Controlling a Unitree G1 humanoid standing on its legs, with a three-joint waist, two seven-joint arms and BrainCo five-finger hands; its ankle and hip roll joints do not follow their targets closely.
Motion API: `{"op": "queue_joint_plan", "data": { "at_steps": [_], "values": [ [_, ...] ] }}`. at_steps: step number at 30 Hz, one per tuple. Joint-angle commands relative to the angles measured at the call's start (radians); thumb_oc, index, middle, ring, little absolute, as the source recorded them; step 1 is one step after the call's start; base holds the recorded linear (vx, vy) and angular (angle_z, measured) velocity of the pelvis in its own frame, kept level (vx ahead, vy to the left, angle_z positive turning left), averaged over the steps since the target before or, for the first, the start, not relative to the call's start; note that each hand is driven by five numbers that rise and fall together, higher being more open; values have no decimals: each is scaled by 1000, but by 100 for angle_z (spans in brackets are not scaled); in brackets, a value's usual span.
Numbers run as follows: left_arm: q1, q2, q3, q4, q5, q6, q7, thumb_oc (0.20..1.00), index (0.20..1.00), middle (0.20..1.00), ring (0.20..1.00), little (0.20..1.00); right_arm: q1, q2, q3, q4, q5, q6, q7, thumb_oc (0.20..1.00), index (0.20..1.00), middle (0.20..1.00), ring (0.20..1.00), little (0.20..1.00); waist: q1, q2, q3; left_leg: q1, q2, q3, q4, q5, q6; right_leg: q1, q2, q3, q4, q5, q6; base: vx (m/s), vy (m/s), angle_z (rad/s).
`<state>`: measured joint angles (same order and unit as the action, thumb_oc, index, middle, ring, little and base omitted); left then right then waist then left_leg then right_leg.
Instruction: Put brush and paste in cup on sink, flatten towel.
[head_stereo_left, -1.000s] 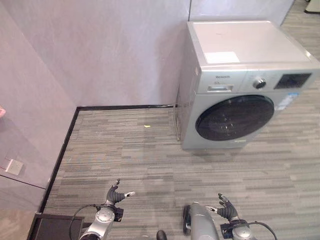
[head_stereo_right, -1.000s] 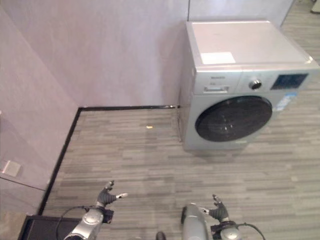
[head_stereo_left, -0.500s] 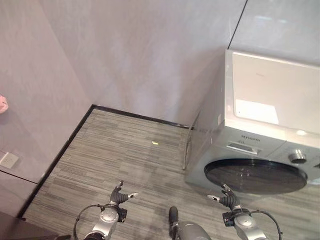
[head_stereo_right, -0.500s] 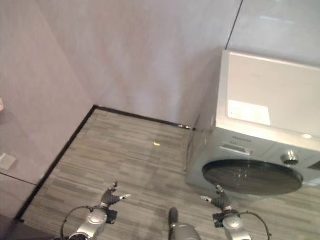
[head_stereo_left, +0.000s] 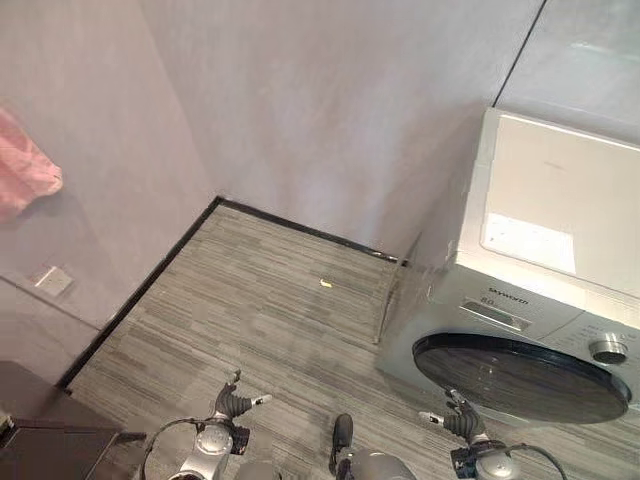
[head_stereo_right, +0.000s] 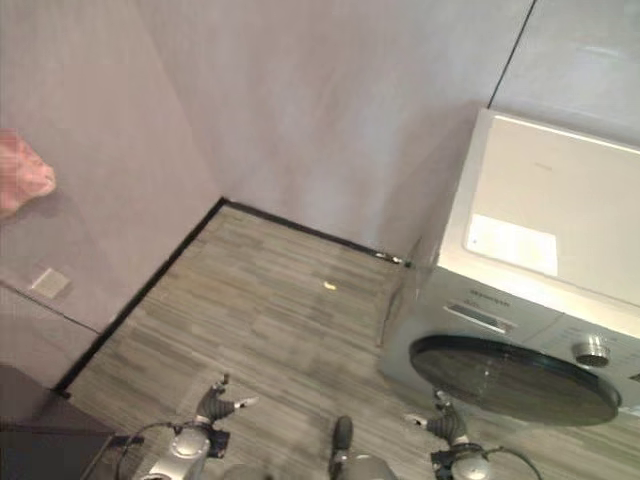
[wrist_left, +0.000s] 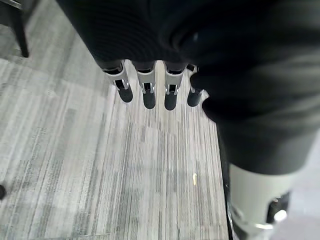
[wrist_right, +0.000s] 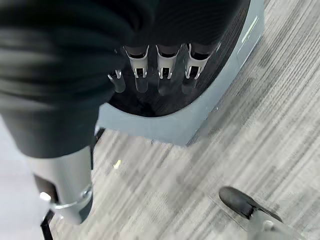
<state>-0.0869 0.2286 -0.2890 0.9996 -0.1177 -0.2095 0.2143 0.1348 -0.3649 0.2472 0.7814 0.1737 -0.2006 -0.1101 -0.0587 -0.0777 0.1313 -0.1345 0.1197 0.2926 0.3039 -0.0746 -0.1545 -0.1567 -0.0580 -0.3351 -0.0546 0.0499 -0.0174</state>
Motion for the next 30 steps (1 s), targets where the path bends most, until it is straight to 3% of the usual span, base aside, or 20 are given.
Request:
{"op": "queue_joint_plan", "data": {
  "at_steps": [1,2,3,4,6,7,10,11,12,13,18,20,23,24,25,26,30],
  "values": [
    [-22,17,2,-34,12,-19,17,1000,1000,1000,1000,1000,28,-43,-34,-73,-5,-33,-29,1000,1000,1000,1000,1000,0,29,9,-31,62,45,-235,184,27,89,-67,24,117,-50,119,148,135,95],
    [-22,16,2,-34,13,-19,18,1000,1000,1000,1000,1000,28,-44,-35,-73,-6,-33,-30,1000,1000,1000,1000,1000,-1,30,11,-32,62,53,-247,204,34,84,-68,14,120,-43,113,299,212,66],
    [-24,16,-2,-32,23,-16,26,1000,1000,1000,1000,1000,34,-46,-45,-67,-19,-30,-45,1000,1000,1000,1000,1000,-10,38,7,-55,122,80,-310,268,4,108,-81,5,118,-61,130,224,164,70],
    [-25,16,-3,-34,23,-15,27,1000,1000,1000,1000,1000,36,-51,-49,-67,-23,-29,-52,1000,1000,1000,1000,1000,-17,39,6,-61,147,116,-332,291,-5,119,-89,-3,119,-66,134,282,164,71],
    [-26,15,-2,-40,19,-14,29,1000,1000,1000,1000,1000,40,-53,-53,-73,-21,-27,-55,1000,1000,1000,1000,1000,-24,41,5,-51,166,161,-371,317,-17,136,-98,-8,120,-75,142,296,211,29],
    [-19,13,3,-37,19,-11,25,1000,1000,1000,1000,1000,29,-57,-38,-66,-39,-12,-39,1000,1000,1000,1000,1000,-12,51,-2,-41,161,142,-334,319,-16,174,-103,14,119,-96,149,492,372,8],
    [-4,29,17,-46,7,-15,18,1000,1000,1000,1000,1000,37,-55,-26,-73,-71,-3,-13,1000,1000,1000,1000,1000,6,30,-6,-70,138,124,-239,263,3,218,-143,41,135,-110,156,379,292,-32],
    [-4,38,21,-54,-3,-19,14,1000,1000,1000,1000,1000,45,-58,-31,-72,-78,1,-7,1000,1000,1000,1000,1000,10,20,-3,-85,130,125,-193,237,12,229,-162,47,140,-101,162,238,235,-40],
    [-4,60,30,-71,-9,-24,12,1000,1000,1000,1000,1000,57,-59,-42,-67,-89,8,3,1000,1000,1000,1000,1000,18,-4,-2,-99,108,127,-128,173,40,238,-207,60,157,-64,178,239,239,-23],
    [-4,60,30,-72,-10,-24,12,1000,1000,1000,1000,1000,57,-58,-42,-67,-89,8,3,1000,1000,1000,1000,1000,19,-5,-2,-99,107,129,-126,170,41,238,-209,61,158,-64,179,227,258,-23],
    [-16,101,53,-102,-24,-24,17,1000,1000,1000,1000,1000,60,-44,-60,-64,-81,6,13,1000,1000,1000,1000,1000,25,-28,-10,-91,7,128,-120,88,110,189,-295,107,264,118,213,172,289,2],
    [-12,118,50,-132,-20,-19,11,1000,1000,1000,1000,1000,45,-37,-42,-79,-82,7,22,1000,1000,1000,1000,1000,30,-23,-3,-60,-48,111,-148,60,149,136,-316,131,375,184,214,167,346,16],
    [-14,123,37,-138,-7,-14,4,1000,1000,1000,1000,1000,30,-33,-19,-83,-103,10,16,1000,1000,1000,1000,1000,23,-10,7,-38,-84,84,-159,39,173,113,-301,174,461,198,210,143,261,28],
    [-20,127,32,-140,0,-14,5,1000,1000,1000,1000,1000,19,-40,-5,-101,-112,8,16,1000,1000,1000,1000,1000,9,3,11,-37,-84,73,-167,55,189,49,-234,243,508,197,181,81,100,41],
    [-29,124,24,-130,19,-13,7,1000,1000,1000,1000,1000,15,-43,6,-116,-120,5,16,1000,1000,1000,1000,1000,-6,11,16,-24,-95,45,-168,44,195,28,-184,287,520,156,174,217,178,40],
    [-38,120,23,-113,21,-12,9,1000,1000,1000,1000,1000,23,-41,18,-133,-119,0,24,1000,1000,1000,1000,1000,-24,21,19,8,-101,25,-191,45,197,-23,-122,304,519,52,146,197,122,55],
    [-35,116,33,-86,19,-14,18,1000,1000,1000,1000,1000,28,-38,13,-153,-92,-11,31,1000,1000,1000,1000,1000,-31,20,41,61,-102,15,-220,30,185,-116,-107,253,418,18,151,185,5,41]
  ]
}}
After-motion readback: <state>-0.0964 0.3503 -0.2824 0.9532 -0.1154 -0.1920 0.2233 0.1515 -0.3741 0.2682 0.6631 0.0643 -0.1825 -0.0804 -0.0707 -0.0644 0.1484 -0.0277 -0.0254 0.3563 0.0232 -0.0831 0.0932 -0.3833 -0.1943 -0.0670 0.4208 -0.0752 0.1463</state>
